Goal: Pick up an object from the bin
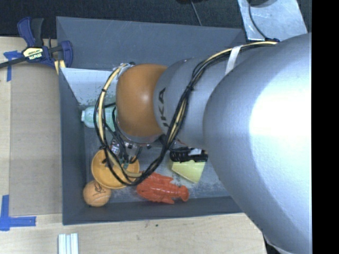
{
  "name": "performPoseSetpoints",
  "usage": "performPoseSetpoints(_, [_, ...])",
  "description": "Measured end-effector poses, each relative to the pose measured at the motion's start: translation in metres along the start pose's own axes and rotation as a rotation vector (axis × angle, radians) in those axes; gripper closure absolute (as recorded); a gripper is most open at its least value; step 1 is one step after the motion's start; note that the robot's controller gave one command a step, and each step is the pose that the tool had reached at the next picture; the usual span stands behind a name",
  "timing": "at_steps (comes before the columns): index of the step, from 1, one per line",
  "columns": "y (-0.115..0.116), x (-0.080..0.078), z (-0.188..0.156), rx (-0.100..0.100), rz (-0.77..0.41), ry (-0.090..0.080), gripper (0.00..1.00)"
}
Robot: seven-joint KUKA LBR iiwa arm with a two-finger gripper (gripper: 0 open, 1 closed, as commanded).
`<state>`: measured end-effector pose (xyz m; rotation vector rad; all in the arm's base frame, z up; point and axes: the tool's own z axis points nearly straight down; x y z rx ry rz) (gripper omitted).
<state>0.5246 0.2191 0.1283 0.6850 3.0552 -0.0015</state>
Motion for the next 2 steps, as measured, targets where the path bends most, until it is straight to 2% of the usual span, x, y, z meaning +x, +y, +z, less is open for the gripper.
performPoseSetpoints(2, [0.0,0.0,-0.054,0.001,-0.002,0.001,1.0])
